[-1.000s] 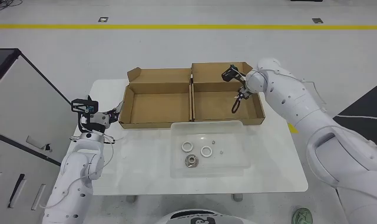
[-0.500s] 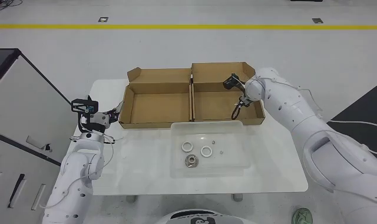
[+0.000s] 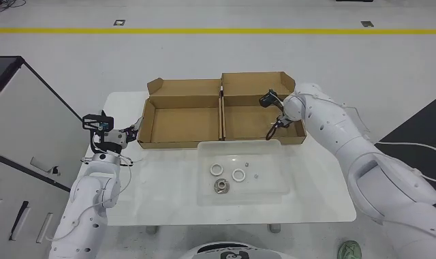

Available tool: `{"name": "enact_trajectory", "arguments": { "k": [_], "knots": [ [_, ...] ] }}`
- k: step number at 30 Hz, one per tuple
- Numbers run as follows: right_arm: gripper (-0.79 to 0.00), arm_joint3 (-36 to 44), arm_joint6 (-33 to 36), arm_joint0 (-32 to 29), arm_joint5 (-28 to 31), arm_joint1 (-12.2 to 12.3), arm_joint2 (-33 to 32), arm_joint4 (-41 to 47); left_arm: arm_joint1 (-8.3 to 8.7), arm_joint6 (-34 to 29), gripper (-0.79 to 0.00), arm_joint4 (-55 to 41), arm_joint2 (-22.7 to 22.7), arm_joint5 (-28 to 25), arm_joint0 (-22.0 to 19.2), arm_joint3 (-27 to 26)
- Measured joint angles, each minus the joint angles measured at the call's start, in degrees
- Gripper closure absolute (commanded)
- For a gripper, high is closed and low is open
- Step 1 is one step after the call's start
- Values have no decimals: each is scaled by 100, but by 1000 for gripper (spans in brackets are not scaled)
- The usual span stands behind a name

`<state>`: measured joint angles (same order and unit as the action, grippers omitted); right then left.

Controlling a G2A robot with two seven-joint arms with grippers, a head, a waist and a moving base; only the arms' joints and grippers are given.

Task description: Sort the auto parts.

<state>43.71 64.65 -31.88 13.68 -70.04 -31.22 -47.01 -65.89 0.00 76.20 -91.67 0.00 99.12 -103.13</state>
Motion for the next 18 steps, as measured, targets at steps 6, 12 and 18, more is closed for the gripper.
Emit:
{"name": "enact_trajectory", "arguments": {
  "k": [6, 12, 18],
  "knots": [
    [-443, 7, -35, 7, 32, -24, -59, -29, 0, 0, -785, 0, 0, 0, 0, 0],
    [-785, 213, -132, 117, 72, 7, -221, -104, 0, 0, -785, 0, 0, 0, 0, 0],
    [-785, 818, -67, 208, 231, 162, -580, -121, 0, 0, -785, 0, 0, 0, 0, 0]
  ]
}}
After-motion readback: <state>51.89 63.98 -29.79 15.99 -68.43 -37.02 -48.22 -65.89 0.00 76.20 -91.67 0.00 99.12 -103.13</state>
